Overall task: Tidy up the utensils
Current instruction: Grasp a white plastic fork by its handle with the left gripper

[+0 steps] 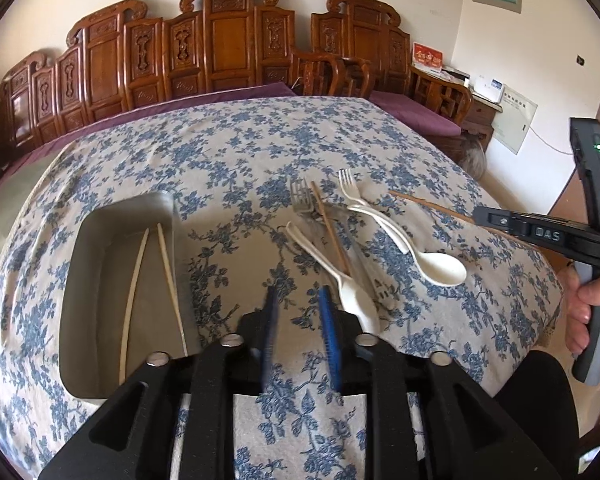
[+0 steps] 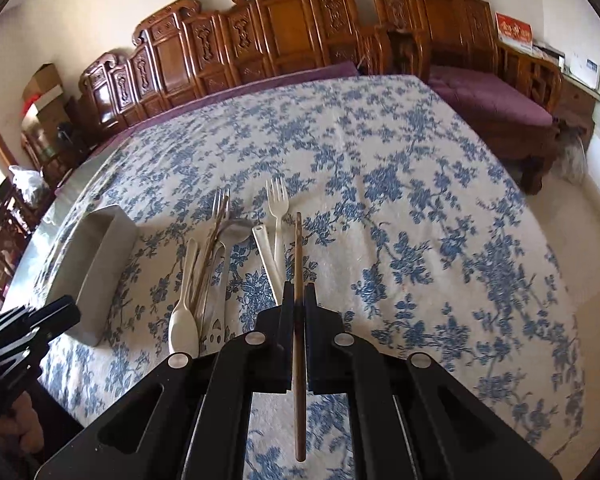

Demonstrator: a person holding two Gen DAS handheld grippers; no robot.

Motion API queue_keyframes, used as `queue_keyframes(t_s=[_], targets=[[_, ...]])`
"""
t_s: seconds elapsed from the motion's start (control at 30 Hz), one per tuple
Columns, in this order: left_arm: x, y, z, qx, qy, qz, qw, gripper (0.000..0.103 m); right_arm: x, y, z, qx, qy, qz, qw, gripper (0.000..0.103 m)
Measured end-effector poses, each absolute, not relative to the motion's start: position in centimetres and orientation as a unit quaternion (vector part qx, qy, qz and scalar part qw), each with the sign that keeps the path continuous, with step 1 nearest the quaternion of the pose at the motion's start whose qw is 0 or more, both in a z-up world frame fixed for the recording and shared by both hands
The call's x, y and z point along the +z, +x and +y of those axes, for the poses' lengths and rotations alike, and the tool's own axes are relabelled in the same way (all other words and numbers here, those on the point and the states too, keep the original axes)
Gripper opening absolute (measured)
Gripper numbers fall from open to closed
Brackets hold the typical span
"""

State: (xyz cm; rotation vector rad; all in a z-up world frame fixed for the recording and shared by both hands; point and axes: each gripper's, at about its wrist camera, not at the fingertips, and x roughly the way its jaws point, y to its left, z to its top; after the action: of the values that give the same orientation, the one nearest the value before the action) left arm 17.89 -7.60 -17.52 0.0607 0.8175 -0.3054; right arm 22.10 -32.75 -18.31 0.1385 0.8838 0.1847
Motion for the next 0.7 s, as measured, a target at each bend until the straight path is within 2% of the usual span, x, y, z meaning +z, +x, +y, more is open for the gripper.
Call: queue_keyframes(t_s=[0.23,0.7], targets=[[-18.0,19.1,-10.1,-0.162,0.058,0.407,0.897,0.032,-18.0,20.6,-34.3,0.101,0.063,0.412,0.903,0.006],[-23.9,21.8,-14.3,-0.166,0.071,0.474,0.862,0.032,-17.9,20.7,-35.3,0.110,0.060,0.406,0.905,0.006]])
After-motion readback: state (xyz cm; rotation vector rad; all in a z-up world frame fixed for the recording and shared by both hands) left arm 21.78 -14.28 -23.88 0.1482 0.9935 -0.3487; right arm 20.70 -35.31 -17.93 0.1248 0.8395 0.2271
